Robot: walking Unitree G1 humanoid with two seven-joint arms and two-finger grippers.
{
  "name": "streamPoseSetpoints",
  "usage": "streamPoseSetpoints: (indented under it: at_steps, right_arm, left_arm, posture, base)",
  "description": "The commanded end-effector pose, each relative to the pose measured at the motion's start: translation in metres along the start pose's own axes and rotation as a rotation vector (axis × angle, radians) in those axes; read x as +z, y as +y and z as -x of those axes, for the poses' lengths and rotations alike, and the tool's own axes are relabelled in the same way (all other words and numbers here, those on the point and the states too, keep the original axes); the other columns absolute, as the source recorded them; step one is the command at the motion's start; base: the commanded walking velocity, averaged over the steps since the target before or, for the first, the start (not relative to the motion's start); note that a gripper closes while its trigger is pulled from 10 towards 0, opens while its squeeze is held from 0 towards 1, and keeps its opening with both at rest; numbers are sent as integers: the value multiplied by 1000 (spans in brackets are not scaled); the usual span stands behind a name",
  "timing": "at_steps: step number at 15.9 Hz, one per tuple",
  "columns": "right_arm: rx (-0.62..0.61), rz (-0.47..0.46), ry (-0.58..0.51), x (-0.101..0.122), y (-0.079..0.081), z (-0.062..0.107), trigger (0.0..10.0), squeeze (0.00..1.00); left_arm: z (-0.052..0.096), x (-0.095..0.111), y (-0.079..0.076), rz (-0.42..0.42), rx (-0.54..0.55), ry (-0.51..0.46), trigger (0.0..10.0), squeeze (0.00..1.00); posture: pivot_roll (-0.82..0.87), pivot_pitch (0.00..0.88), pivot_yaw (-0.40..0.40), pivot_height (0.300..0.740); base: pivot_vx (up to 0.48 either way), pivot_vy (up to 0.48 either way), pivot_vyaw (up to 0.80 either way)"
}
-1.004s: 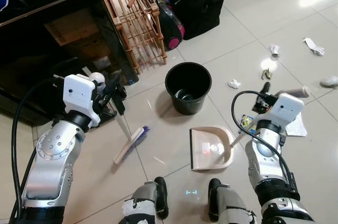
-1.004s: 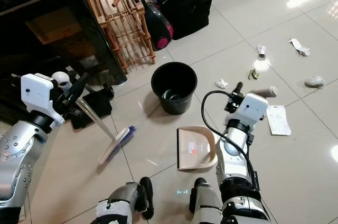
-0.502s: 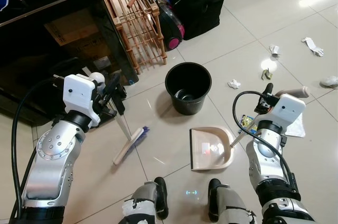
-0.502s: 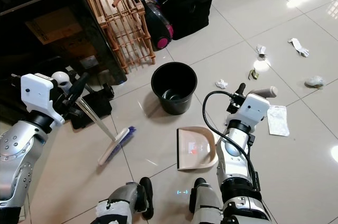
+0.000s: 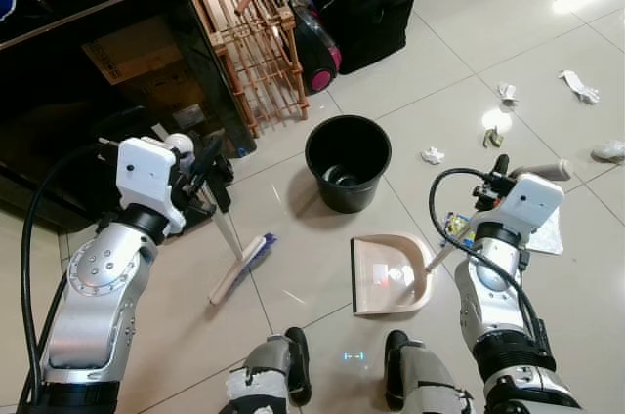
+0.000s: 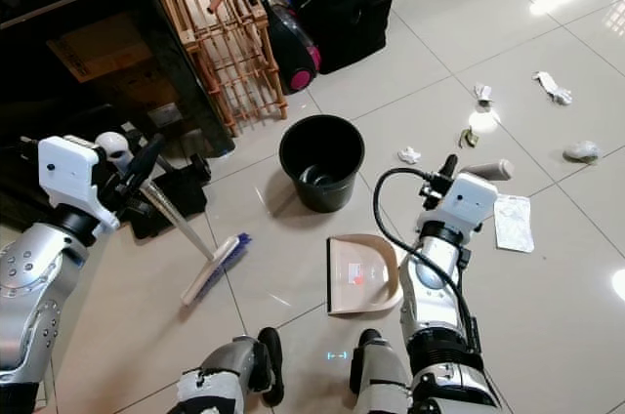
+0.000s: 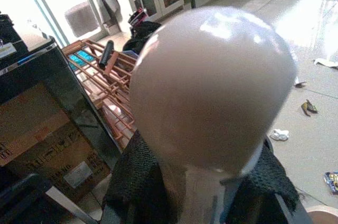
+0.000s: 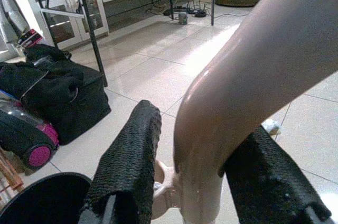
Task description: Sweep floor
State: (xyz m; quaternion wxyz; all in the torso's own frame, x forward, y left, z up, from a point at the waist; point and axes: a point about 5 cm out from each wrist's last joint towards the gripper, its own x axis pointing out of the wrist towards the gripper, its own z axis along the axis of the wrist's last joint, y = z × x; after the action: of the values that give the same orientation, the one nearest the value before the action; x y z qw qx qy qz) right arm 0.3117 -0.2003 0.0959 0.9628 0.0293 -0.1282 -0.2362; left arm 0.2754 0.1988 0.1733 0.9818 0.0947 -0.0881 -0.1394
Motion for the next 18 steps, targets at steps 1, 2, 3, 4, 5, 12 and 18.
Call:
streamPoseSetpoints:
  at_steps: [1,2,3,4,5,12,18]
  right_arm:
    - [-11,-9,21,-5,-2,5,0,0]
    - [-23,-12,24,-6,-2,5,0,0]
    - [-41,-18,29,-6,-3,6,0,0]
    - [-50,-20,31,-6,-4,6,0,0]
    - [-70,-25,32,-6,-6,6,0,0]
    - [-242,19,-152,32,-33,-2,0,0]
    - [-259,37,-191,52,-41,1,0,0]
  left_arm:
    - [2,4,6,-20,18,-22,10000,0]
    - [2,4,6,-20,17,-23,10000,0]
    - [1,4,6,-20,15,-24,10000,0]
    - [1,4,6,-20,15,-24,10000,0]
    - [0,4,6,-19,13,-25,10000,0]
    - [-21,1,3,9,22,-61,10000,0]
    - [-23,-7,7,29,48,-61,10000,0]
  posture:
    - [146,227,131,740]
    - [144,220,131,740]
    - [144,220,131,740]
    - [143,214,131,740]
    - [140,208,131,740]
    - [57,171,86,740]
    - [25,146,57,740]
  base:
    - [0,0,0]
    - [0,0,0]
    - [0,0,0]
    - [0,0,0]
    - [0,0,0]
    - [0,0,0]
    - [0,0,0]
